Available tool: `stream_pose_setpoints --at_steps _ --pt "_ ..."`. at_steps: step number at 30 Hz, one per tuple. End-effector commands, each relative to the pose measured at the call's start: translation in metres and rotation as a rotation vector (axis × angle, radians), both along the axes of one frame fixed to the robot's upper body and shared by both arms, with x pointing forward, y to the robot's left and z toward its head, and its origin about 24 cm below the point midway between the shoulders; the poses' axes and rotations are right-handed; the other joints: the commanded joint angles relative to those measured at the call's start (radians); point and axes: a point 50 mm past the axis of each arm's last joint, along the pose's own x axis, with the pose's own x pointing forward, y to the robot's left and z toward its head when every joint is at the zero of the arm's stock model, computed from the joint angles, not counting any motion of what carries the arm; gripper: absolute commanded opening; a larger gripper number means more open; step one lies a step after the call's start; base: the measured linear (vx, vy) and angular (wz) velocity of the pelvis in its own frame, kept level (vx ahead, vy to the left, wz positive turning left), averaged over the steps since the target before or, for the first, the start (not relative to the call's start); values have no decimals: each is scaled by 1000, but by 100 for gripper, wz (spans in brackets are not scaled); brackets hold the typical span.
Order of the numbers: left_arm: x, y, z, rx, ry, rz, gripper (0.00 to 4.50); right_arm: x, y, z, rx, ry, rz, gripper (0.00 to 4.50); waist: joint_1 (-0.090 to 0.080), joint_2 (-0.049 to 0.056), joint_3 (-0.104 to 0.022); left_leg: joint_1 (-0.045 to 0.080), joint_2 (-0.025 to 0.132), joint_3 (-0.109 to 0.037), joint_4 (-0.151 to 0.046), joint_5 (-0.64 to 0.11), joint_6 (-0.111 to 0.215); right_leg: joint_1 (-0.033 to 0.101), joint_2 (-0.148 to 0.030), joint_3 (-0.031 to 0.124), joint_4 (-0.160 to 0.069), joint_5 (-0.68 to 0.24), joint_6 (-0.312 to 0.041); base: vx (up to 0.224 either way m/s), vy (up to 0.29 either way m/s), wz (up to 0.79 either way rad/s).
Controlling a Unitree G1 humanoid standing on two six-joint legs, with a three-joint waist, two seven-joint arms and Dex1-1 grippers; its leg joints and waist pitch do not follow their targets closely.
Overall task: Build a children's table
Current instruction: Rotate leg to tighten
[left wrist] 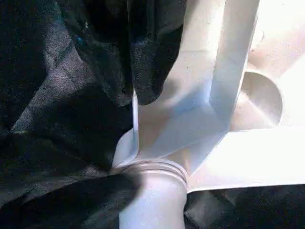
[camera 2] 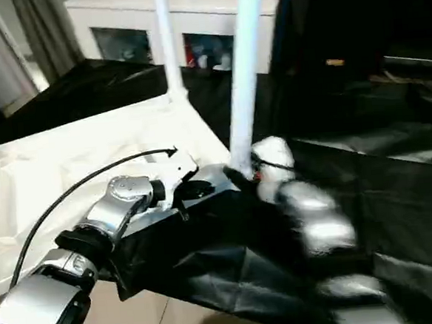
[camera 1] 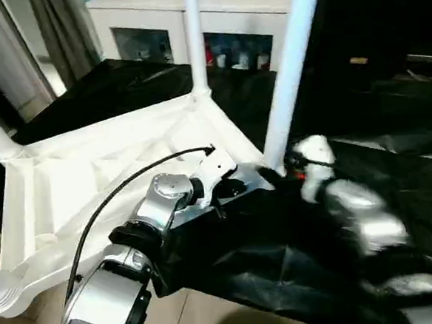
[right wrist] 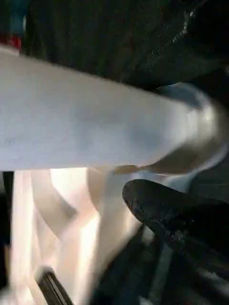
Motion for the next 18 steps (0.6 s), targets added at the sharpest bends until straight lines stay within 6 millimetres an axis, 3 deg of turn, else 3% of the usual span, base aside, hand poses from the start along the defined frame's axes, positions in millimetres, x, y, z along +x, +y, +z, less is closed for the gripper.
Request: stream_pose_setpoints --at_steps 1,3,4,6,7,8,9,13,14,15,18 --pt "4 -3 12 2 -60 -43 0 -8 0 1 5 31 114 315 3 -11 -75 15 26 -14 -55 -201 89 51 -52 31 -62 -84 -236 0 0 0" --pt "2 -2 12 1 -62 -83 0 -14 -16 6 -20 41 152 315 9 -16 -76 15 26 -12 -48 -179 108 53 -51 31 -58 -63 -241 0 0 0" --pt "1 -2 12 5 -69 -110 0 -20 -28 11 -41 56 182 315 12 -30 -76 11 27 -12 -48 -162 122 56 -51 30 -55 -58 -242 0 0 0" --pt "0 -1 11 5 -73 -129 0 -26 -37 17 -47 77 213 315 19 -25 -76 13 28 -13 -45 -152 132 53 -51 30 -56 -70 -238 0 0 0" --pt "0 -1 12 4 -90 -132 0 -32 -41 21 -38 101 253 315 22 -33 -73 12 29 -12 -47 -157 135 52 -51 29 -57 -93 -237 0 0 0" --pt "0 -2 13 -2 -95 -127 0 -34 -41 21 -38 116 277 315 23 -32 -74 13 29 -12 -46 -161 136 52 -52 30 -58 -107 -233 0 0 0" --pt "0 -2 13 -6 -98 -125 0 -35 -40 21 -38 124 290 315 23 -38 -72 13 30 -11 -46 -169 136 50 -53 30 -60 -125 -230 0 0 0" --pt "-3 -3 13 -40 -93 -129 0 -36 -31 20 -34 130 326 315 21 -33 -70 15 33 -13 -50 -193 105 42 -56 30 -67 -209 -217 0 0 0" --pt "-4 -3 13 -39 -92 -136 0 -34 -29 20 -34 123 322 315 20 -49 -69 13 33 -12 -51 -188 105 44 -56 30 -67 -210 -216 0 0 0" --pt "-4 -3 13 -38 -93 -140 0 -34 -28 20 -33 120 320 315 23 -44 -70 14 34 -14 -50 -182 104 44 -58 30 -62 -208 -218 0 0 0" --pt "-2 2 11 -10 -102 -108 0 -30 -24 22 -49 110 302 315 24 -44 -70 13 33 -13 -49 -160 104 41 -58 32 -62 -203 -208 0 0 0"
